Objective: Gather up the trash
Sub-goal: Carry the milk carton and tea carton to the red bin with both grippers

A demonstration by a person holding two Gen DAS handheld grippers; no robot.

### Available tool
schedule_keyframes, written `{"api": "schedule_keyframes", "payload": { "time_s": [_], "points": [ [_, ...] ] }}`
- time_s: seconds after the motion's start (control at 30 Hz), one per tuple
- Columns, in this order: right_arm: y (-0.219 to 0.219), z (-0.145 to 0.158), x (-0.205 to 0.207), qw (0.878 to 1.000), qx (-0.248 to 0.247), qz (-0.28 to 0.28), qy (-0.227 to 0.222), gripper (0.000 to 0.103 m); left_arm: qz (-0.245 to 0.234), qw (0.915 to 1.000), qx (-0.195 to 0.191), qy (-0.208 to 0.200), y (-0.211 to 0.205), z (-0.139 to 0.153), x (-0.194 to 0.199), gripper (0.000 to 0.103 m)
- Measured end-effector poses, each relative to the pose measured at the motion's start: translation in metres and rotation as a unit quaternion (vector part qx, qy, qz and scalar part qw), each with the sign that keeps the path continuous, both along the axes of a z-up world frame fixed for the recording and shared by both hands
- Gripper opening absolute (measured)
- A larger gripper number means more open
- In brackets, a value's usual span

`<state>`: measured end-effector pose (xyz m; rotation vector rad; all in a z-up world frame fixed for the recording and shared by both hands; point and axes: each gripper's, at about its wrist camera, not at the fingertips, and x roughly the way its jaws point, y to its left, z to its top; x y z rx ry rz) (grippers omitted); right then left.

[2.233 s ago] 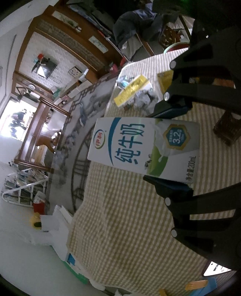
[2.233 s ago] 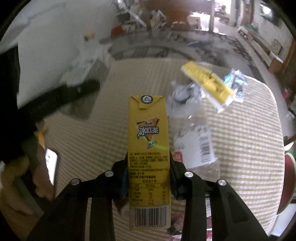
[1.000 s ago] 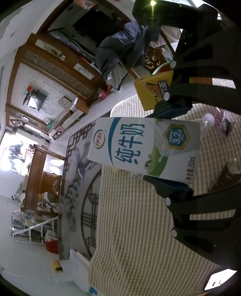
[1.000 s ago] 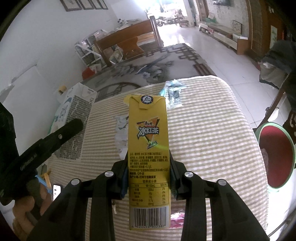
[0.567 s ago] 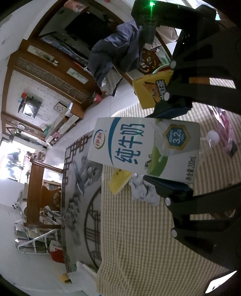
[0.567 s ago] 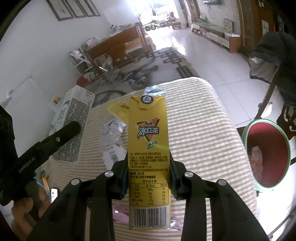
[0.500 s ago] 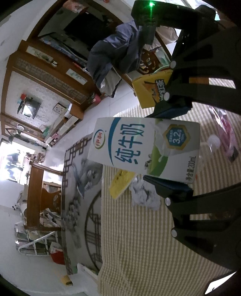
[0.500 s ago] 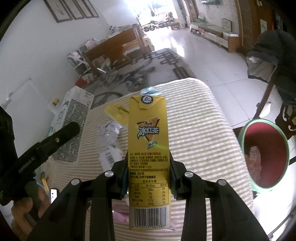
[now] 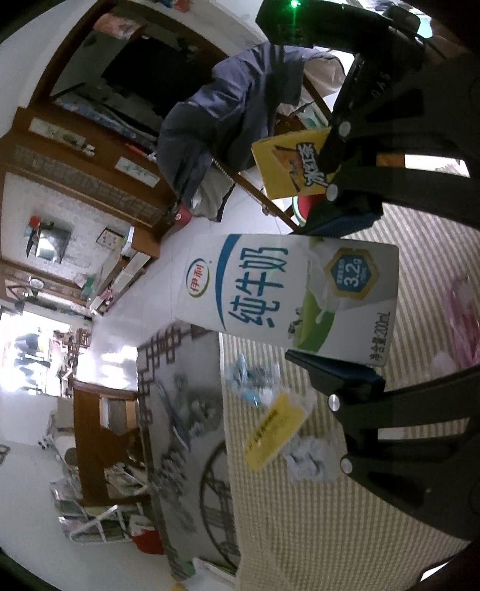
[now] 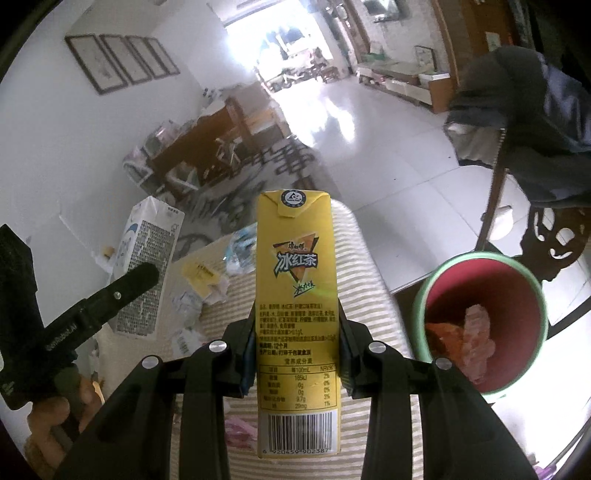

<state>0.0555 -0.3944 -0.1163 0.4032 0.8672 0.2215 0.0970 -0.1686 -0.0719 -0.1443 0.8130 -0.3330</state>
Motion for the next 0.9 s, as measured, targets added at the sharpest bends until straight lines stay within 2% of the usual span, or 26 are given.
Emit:
{"api": "schedule_keyframes", "payload": {
  "time_s": [0.47,0.9],
  "points": [
    [-0.110,0.001,-0.020,0.997,0.020,-0.078,-0.013,0.034,-0.073,0.9972,0.017,-0.004,-0.113,0.013,0.005,0.054],
    [-0.181,-0.030,-0.020,0.988,0.040,-0.145,0.023,0.034,-0.156,0.9858,-0.005,0.063,-0.198,-0.026,0.025,0.054]
  ]
}}
